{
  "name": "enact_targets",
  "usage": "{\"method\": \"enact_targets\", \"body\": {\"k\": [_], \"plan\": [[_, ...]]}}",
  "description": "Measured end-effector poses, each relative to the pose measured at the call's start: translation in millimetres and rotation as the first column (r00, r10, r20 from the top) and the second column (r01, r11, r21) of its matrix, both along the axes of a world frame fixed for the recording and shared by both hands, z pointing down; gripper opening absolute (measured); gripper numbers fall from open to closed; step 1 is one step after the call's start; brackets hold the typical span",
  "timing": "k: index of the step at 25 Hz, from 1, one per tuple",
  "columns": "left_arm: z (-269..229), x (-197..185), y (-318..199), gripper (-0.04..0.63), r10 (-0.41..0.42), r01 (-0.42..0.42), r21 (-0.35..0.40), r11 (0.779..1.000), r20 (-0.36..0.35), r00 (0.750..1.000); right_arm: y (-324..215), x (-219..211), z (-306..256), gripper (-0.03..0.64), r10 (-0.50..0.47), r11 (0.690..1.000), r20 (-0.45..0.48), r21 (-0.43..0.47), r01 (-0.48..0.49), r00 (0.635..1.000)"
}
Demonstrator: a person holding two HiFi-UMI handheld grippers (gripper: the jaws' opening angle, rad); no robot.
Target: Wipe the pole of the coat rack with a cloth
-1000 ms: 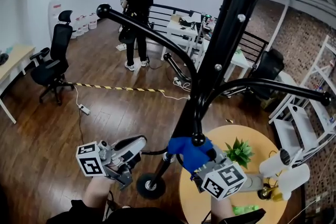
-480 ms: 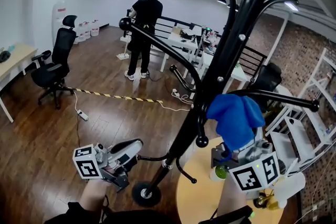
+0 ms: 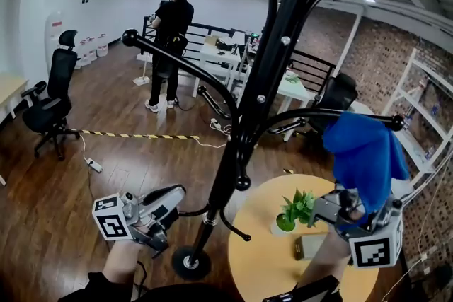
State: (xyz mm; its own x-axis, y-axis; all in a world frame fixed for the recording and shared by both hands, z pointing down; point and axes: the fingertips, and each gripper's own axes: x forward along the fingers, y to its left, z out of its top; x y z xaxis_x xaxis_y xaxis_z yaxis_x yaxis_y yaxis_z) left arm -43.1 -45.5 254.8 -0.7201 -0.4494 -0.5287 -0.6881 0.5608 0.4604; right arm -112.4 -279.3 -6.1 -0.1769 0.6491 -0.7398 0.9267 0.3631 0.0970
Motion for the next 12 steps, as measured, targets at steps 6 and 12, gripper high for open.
{"method": "enact_targets", "body": {"k": [6, 12], "plan": [[-9, -9, -21, 0.003, 0.057, -0.057, -0.011, 0.998, 0.018, 0.998, -11, -1, -6, 0.023, 0.045, 0.999, -0.002, 0.006, -0.045, 0.999], [-2, 6, -13, 0.003, 0.025, -0.025, 0.01, 1.0, -0.001, 1.0, 6, -2, -3, 0.023, 0.062, 0.998, 0.021, 0.011, -0.063, 0.998]]}}
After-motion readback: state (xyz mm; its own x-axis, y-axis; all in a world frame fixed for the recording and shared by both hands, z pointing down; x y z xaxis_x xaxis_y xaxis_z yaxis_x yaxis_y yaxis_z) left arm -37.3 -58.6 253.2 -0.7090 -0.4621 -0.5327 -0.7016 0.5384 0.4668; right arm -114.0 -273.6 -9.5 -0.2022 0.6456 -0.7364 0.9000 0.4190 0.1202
